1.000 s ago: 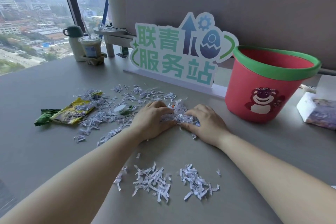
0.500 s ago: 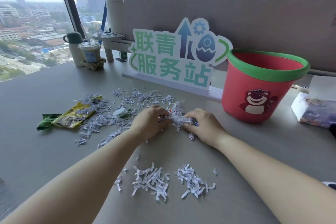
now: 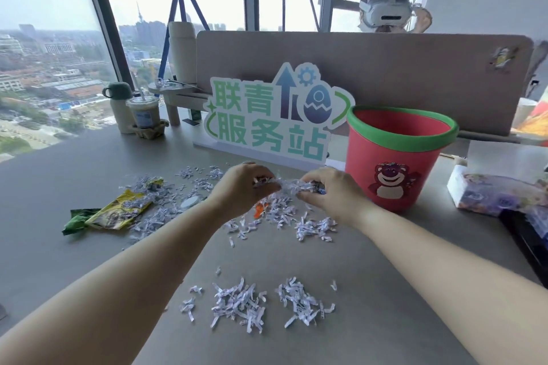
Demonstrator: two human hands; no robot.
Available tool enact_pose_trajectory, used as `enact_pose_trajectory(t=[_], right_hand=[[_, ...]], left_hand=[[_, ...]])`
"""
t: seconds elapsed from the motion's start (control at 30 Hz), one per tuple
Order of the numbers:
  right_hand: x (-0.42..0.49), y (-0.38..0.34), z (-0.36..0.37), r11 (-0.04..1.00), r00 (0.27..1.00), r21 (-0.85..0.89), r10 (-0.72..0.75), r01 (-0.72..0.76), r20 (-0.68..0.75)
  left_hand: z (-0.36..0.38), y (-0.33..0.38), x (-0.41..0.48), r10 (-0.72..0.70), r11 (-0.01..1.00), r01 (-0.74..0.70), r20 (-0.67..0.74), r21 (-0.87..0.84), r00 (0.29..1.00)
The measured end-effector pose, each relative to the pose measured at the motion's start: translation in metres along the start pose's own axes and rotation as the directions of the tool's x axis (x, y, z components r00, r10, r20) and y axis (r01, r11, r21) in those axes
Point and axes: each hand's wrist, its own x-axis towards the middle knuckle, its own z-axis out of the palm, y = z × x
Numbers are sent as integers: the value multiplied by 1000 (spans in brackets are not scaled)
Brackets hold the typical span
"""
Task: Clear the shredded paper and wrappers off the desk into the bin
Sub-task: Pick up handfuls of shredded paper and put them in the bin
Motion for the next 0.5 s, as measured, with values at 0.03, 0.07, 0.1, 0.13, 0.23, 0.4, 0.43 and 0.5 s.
enact_pose_trajectory(t=[0.03, 0.07, 0.1, 0.13, 0.23, 0.4, 0.43, 0.5], right_hand=[[0, -2, -7, 1000, 1000, -8, -14, 14, -20], [-1, -5, -14, 999, 999, -19, -28, 28, -41], [-1, -8, -22, 999, 997, -27, -38, 36, -64], [-1, -11, -29, 998, 995, -32, -49, 47, -88], [4, -17, -53, 995, 981, -52, -94, 87, -171], [11, -19, -105, 994, 956, -71, -105, 89, -273], [13, -16, -115, 994, 951, -78, -100, 80, -292], [19, -7, -131, 995, 944, -90, -78, 51, -322]], left_hand=[[-3, 5, 2, 10, 1000, -10, -14, -10, 1000], [-6, 10, 5, 19, 1000, -19, -18, -14, 1000], [-9, 14, 9, 32, 999, -32, -17, -13, 999], [-12, 19, 13, 42, 999, -42, -15, -13, 999], [-22, 34, 25, 60, 998, -61, -26, -34, 998], [-34, 69, 51, 105, 993, -109, -87, -53, 991], [-34, 76, 57, 112, 991, -118, -92, -59, 989], [-31, 91, 72, 123, 989, -131, -102, -73, 987]])
